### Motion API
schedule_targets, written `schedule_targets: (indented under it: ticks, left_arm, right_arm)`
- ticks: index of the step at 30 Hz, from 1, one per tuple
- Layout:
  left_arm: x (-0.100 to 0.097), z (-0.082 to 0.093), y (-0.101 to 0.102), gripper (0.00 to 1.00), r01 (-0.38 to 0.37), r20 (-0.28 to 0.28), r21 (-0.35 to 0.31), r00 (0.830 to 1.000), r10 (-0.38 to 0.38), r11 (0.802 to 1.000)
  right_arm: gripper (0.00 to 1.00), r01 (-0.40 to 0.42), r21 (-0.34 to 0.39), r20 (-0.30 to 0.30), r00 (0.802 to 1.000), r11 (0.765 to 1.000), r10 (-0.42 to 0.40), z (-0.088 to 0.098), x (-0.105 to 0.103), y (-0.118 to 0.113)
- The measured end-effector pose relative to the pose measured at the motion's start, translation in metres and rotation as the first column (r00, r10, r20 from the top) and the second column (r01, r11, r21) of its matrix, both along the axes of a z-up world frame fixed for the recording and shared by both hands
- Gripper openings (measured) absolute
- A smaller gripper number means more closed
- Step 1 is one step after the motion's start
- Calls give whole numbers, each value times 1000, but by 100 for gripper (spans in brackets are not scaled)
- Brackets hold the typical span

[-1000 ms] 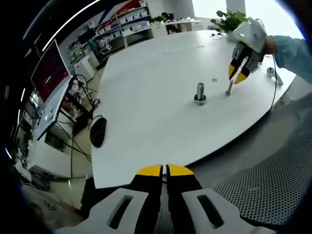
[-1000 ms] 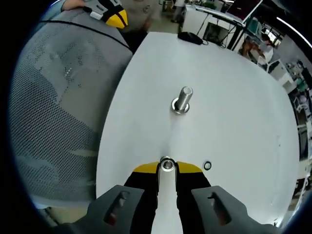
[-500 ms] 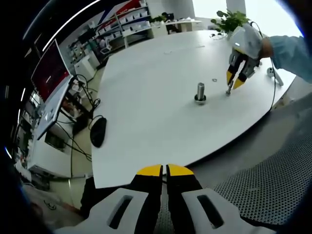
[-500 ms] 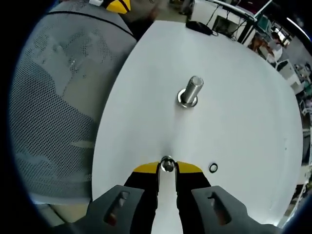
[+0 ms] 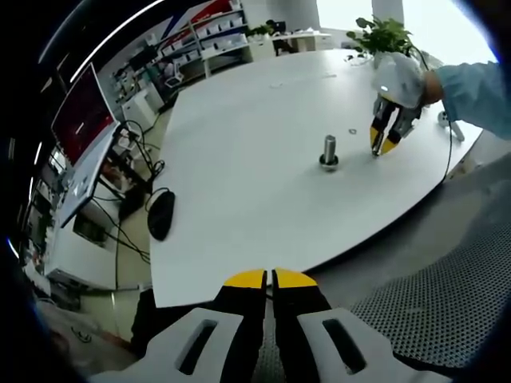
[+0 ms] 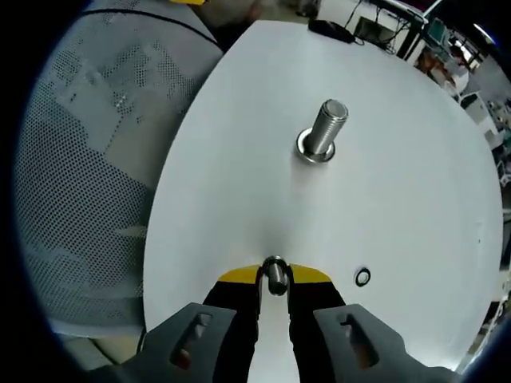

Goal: Place the washer onto the threaded stud by aligning its center hole with the stud, sliding it down to the base, and recovering from edge contact or off-axis alignment until the washer reaches the visible bottom stop.

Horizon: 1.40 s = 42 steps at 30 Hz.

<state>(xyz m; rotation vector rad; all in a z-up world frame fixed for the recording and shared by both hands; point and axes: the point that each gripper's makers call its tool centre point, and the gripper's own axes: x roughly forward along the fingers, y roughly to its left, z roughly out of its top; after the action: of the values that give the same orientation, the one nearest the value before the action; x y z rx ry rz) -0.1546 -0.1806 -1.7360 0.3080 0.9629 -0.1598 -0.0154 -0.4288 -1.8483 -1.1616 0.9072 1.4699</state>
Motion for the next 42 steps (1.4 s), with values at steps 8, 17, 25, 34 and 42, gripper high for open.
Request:
schedule_targets:
  ticks: [8,17,25,34,42]
  left_arm:
    - [0,0,0,0,0,0,-1,1000,0,1000]
    - [0,-1,0,0,4,-4,1,1000,-4,1000]
    - [0,-1,-1,0,9,-5,3,1000,-9,1000]
    - [-1,-2,0,0,9,-11,6,1000,-9,1000]
    - [-3,-4,0,0,8,-24,11,1000,-7,1000]
  right_arm:
    - [29,59,18,-28,998,998,-59,1,0,2]
    - [36,183,88,-75,981,979,-176,9,1,-11]
    - [32,236,65,-97,969,970,-229,10,8,-43]
    - [17,257,120,-44,966,959,-254,18,34,-49]
    - [18,256,128,-9,967,958,-256,17,62,-33]
